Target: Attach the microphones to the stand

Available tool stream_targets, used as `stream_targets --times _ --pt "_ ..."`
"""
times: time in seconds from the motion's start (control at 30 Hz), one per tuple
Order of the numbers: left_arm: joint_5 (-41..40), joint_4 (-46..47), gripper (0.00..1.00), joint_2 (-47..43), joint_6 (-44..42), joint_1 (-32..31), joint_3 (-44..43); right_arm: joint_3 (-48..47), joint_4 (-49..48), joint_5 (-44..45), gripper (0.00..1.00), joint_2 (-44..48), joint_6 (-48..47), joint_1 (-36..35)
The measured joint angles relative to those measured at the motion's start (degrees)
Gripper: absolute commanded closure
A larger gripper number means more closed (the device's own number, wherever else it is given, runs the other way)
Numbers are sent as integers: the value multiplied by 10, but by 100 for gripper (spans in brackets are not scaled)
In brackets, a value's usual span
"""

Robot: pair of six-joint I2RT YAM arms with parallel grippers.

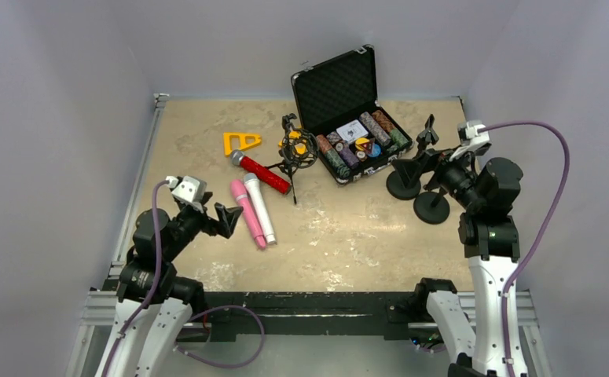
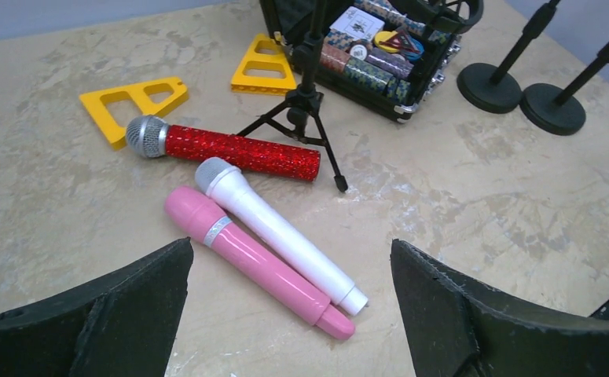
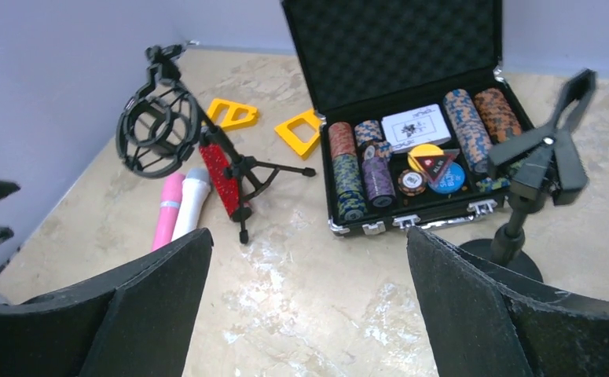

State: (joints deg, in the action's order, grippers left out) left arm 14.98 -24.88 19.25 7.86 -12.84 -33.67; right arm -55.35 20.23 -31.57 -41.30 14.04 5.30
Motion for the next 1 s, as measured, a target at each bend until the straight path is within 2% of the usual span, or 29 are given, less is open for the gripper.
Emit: stream_targets --times 0.07,0.23,0.43,0.57,0.67,0.8,1.0 --pt "19 4 0 5 1 0 0 2 -3 -34 1 0 -18 0" --pt "48 3 0 8 7 0 0 9 8 -188 1 -16 -132 -15" --pt "40 -26 0 10 36 0 -16 -56 112 -231 1 -94 -264 -103" --pt "39 -47 0 10 48 0 -32 -109 165 -261 1 -153 -310 -134" --pt "39 -56 0 10 51 0 -40 -139 163 -288 1 -196 -304 -154" --pt "39 -65 1 11 51 0 -40 -173 122 -309 1 -265 -243 -183" --pt "38 -83 1 12 62 0 -43 -241 47 -246 1 -385 -130 -238"
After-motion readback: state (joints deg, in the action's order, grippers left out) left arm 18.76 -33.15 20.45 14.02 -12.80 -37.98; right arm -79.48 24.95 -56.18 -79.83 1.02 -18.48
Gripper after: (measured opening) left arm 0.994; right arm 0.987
